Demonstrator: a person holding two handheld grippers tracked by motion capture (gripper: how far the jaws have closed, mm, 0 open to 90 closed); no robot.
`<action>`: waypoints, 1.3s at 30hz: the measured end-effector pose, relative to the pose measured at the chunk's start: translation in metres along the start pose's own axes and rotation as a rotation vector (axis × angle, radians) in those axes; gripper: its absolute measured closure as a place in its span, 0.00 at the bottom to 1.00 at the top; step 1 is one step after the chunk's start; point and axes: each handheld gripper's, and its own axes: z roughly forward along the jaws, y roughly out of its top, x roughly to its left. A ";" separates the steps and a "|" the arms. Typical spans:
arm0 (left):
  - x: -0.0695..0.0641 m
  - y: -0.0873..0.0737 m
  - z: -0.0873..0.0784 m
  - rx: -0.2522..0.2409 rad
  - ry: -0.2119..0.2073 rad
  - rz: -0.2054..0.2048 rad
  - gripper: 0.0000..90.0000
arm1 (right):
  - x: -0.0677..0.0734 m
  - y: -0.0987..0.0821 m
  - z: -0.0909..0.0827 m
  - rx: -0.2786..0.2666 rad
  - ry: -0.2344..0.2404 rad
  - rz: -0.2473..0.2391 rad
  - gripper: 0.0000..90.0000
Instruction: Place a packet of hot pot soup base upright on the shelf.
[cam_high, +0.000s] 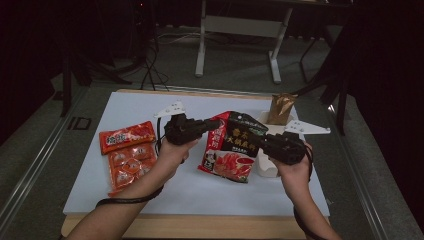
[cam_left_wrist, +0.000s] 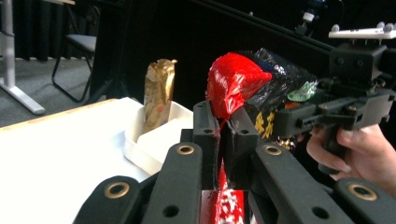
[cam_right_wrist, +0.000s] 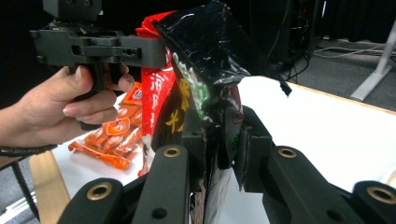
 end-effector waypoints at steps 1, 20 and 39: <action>0.000 0.000 0.000 0.003 -0.003 0.004 0.93 | 0.001 0.001 -0.001 0.001 -0.005 -0.007 0.86; -0.001 -0.002 -0.005 0.038 0.003 -0.015 0.31 | -0.004 0.022 -0.022 -0.036 -0.055 -0.056 0.88; -0.011 -0.019 -0.023 0.146 0.056 0.069 0.02 | -0.032 0.046 -0.039 -0.077 -0.153 -0.066 0.88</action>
